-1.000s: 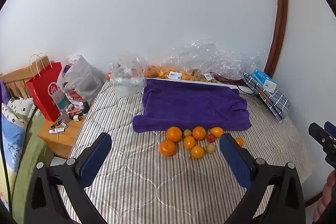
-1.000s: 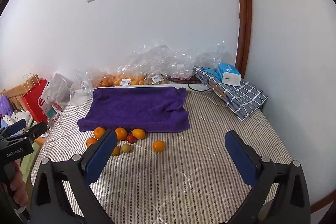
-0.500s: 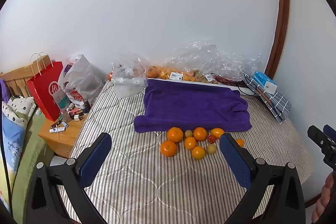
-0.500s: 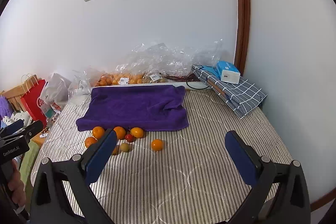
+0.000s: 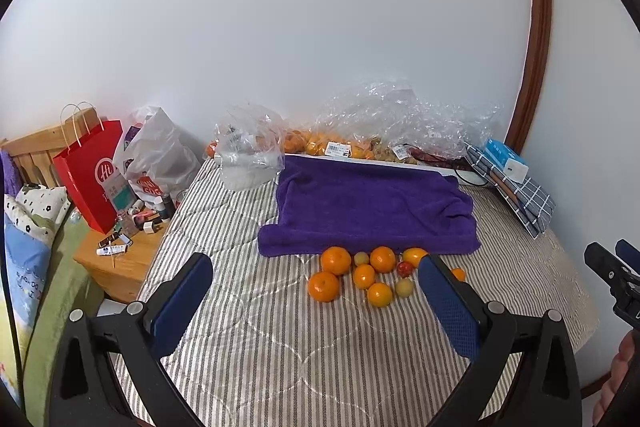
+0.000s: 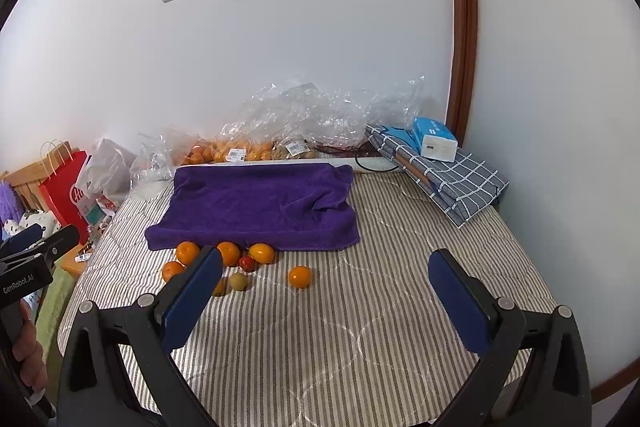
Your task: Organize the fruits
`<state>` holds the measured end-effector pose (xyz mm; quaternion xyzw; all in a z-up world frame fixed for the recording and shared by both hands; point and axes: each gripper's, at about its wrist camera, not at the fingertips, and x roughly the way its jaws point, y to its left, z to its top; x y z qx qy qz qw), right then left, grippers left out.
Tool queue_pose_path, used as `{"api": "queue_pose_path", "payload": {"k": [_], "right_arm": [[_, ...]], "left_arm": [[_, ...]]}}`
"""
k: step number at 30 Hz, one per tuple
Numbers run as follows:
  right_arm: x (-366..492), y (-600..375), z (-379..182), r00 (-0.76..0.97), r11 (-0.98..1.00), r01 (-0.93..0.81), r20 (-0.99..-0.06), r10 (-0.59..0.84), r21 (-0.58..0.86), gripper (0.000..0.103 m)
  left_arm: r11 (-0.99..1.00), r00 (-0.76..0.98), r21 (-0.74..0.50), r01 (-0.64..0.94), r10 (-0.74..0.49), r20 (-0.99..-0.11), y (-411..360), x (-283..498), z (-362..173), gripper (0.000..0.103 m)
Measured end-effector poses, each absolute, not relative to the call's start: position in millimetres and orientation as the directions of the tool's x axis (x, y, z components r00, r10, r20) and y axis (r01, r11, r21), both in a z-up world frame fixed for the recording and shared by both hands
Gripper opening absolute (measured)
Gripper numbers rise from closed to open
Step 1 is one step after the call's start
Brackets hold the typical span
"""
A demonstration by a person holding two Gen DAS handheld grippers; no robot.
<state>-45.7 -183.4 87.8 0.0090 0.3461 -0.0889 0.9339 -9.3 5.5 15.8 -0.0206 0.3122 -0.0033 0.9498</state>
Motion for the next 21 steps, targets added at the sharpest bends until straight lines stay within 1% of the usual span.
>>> {"api": "queue_pose_path", "payload": {"k": [21], "right_arm": [[-35.2,-180.7,79.6,0.741,0.984,0.176,-0.653,-0.156,-0.036,0.102]], "left_arm": [[0.999,0.804,-0.039,0.0,-0.023,-0.594,11.8,-5.2,7.1,0.103]]}}
